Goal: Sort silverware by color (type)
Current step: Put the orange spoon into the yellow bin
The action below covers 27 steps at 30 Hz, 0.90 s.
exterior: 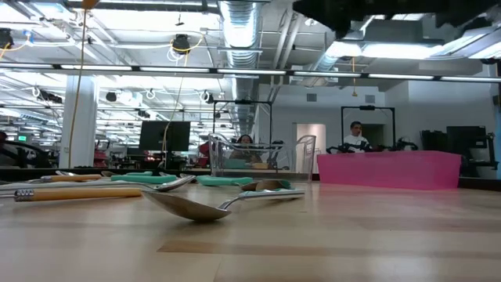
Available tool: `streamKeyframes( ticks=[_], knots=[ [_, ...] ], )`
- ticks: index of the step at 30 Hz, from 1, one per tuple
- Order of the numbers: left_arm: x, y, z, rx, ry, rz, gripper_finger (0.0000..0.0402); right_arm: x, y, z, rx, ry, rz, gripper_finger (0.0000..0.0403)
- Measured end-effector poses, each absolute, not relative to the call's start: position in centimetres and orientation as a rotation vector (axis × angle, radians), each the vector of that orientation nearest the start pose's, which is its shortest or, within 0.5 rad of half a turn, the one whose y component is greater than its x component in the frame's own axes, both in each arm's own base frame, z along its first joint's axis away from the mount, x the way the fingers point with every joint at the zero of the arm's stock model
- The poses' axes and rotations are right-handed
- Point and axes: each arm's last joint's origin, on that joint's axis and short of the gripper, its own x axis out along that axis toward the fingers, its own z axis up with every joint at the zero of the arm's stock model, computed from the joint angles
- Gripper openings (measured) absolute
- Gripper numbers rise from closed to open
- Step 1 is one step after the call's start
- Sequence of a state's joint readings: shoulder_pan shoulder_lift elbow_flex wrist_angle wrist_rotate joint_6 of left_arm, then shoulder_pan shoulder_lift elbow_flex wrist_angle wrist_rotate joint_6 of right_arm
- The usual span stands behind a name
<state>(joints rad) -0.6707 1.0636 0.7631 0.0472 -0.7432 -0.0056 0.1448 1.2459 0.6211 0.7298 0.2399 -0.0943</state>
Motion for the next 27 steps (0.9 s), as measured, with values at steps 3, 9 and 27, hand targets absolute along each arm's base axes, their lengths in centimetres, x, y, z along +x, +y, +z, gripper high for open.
streamKeyframes(
  ticks=[3, 9, 27],
  knots=[
    [20.2, -11.7, 30.7, 0.205, 0.117, -0.079, 0.0029, 27.5, 3.4, 26.2, -0.091, -0.158, -0.078, 0.026],
    [21.6, -9.5, 31.1, 0.229, 0.036, -0.264, 0.0036, 28.5, 4.5, 25.5, -0.152, -0.271, -0.04, 0.026],
    [21.8, -4.4, 27.4, -0.024, -0.175, -0.545, 0.0031, 32.3, 7.7, 30.8, -0.238, -0.085, 0.155, 0.026]
  ],
)
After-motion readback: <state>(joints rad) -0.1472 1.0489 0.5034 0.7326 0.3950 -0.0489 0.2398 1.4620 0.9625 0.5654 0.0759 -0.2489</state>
